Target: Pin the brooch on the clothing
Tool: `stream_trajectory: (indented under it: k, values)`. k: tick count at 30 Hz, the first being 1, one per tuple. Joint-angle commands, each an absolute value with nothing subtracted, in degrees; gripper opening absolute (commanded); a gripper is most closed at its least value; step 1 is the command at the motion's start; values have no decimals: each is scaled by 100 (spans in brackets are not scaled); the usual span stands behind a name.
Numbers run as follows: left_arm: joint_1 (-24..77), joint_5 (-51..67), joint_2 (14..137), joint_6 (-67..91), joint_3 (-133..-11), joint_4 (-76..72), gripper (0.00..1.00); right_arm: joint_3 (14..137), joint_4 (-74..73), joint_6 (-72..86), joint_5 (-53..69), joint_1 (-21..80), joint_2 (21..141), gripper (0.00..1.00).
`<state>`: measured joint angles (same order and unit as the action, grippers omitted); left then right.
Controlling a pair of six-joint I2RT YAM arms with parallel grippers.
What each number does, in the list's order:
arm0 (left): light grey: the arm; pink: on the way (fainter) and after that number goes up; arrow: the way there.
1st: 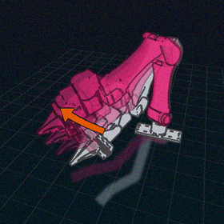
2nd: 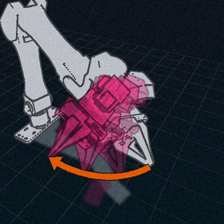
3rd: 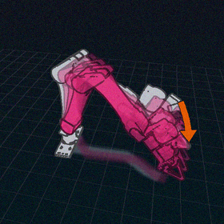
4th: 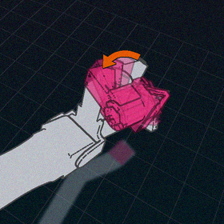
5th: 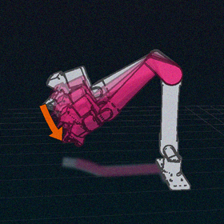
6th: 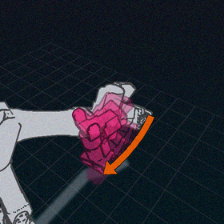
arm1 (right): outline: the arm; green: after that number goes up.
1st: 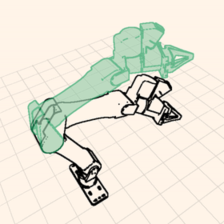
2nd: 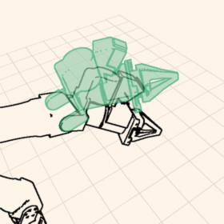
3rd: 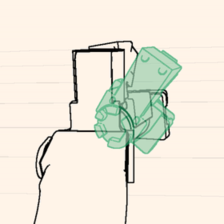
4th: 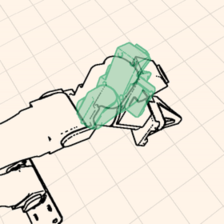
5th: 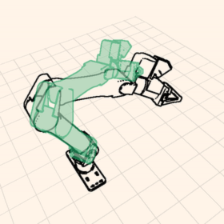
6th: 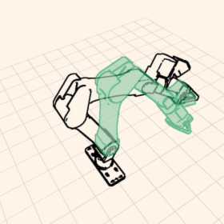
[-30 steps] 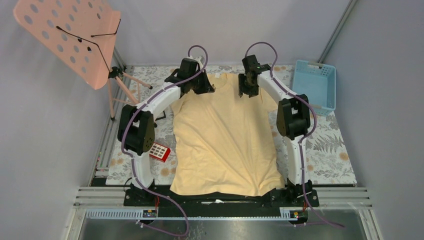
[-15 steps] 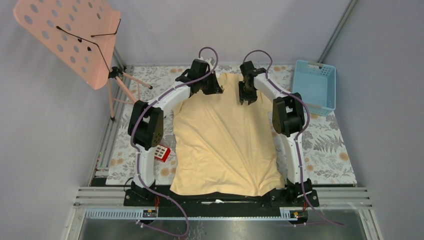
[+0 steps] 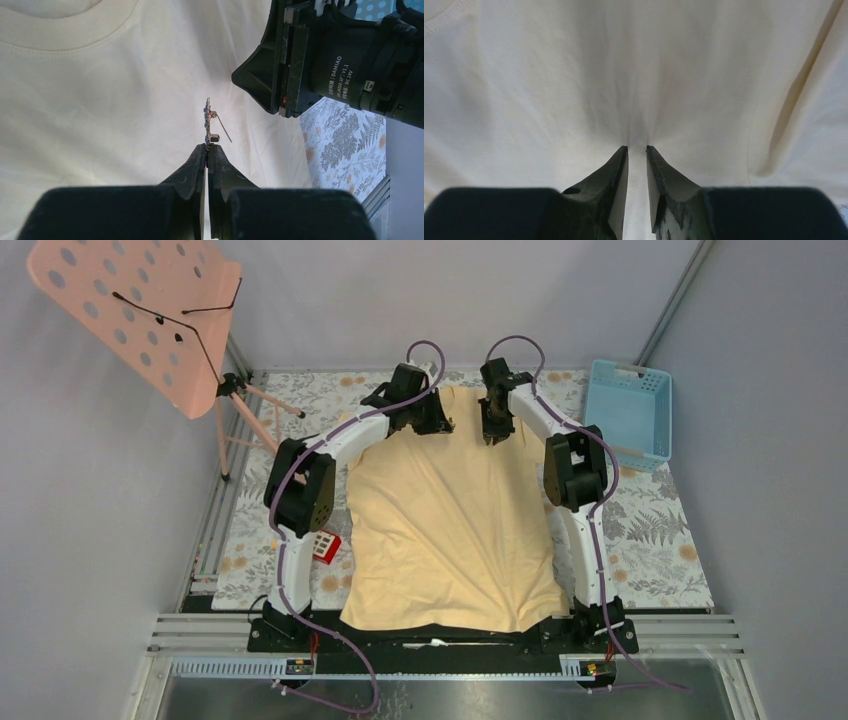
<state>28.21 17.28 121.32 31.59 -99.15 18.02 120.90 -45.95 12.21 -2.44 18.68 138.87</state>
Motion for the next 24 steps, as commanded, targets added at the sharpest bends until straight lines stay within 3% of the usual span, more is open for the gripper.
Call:
stream_trajectory:
  k: [1,24]
  values:
    - [2891,1711,12222,3223,-10207,1503,0,12347,-4730,1092,-278,1828,13948,26]
    - [2914,1787,12147,3268,-10305,1506,0,12537,-5299,1225,-337,1834,14039,31]
